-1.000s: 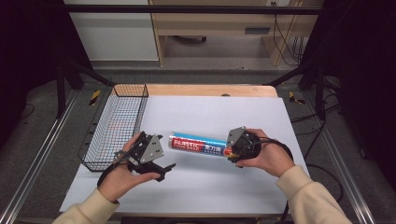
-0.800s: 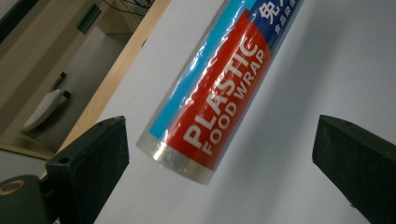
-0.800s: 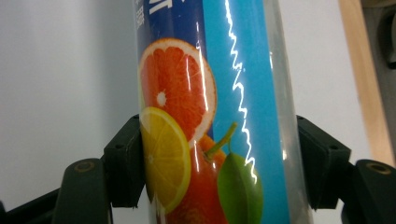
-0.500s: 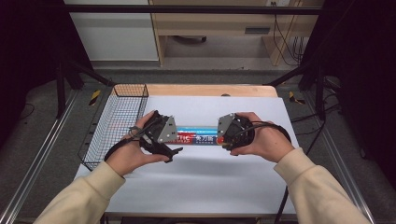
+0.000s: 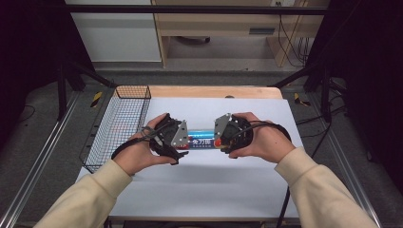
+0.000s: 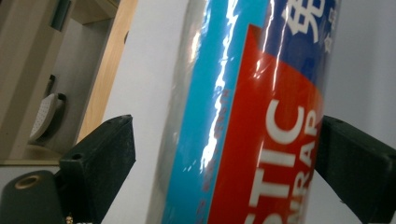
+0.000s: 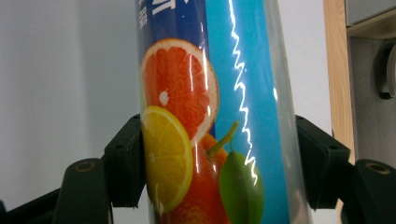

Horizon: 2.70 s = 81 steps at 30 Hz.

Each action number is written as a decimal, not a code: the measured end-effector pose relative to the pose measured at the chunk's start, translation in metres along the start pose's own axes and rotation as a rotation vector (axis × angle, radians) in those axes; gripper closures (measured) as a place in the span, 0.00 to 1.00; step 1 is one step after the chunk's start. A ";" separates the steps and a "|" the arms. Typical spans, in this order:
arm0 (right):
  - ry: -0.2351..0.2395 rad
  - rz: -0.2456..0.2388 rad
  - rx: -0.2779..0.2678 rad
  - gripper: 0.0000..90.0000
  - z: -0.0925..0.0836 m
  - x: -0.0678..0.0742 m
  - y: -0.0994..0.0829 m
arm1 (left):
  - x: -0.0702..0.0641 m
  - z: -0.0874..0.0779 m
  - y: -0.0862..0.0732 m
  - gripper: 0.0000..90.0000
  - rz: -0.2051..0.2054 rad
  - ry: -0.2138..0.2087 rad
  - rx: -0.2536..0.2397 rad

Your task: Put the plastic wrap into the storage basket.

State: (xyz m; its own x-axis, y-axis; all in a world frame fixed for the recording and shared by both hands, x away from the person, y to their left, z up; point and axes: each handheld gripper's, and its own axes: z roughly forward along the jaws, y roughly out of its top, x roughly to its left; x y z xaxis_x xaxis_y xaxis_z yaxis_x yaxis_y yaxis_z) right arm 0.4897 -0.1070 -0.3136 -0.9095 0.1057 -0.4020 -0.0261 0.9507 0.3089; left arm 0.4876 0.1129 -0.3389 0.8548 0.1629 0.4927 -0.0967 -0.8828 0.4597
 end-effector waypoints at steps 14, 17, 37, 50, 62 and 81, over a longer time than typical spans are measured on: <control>0.007 -0.030 -0.005 0.34 -0.001 0.002 0.012 | -0.002 0.009 0.005 0.31 0.063 -0.027 0.096; 0.010 -0.024 -0.008 0.34 -0.001 0.002 0.012 | -0.002 0.008 0.005 0.33 0.066 -0.038 0.096; -0.150 0.048 -0.056 0.06 -0.004 0.007 -0.016 | -0.004 0.000 -0.017 0.34 -0.013 0.019 0.107; -0.296 0.167 -0.148 0.08 -0.006 0.006 -0.060 | -0.005 0.003 -0.026 0.34 -0.021 0.016 0.148; -0.472 0.512 -0.035 0.14 0.019 0.030 -0.104 | 0.001 -0.023 -0.047 0.34 -0.131 0.069 0.159; -0.605 0.943 -0.219 0.17 0.070 0.068 -0.149 | 0.028 -0.046 -0.044 0.34 -0.391 0.210 0.227</control>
State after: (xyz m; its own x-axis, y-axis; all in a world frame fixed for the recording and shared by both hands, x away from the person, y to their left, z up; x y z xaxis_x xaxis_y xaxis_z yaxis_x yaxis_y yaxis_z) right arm 0.4610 -0.2206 -0.4475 -0.2573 0.9303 -0.2614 0.4357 0.3532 0.8279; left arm 0.4925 0.1762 -0.3115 0.6820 0.5652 0.4642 0.3435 -0.8079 0.4789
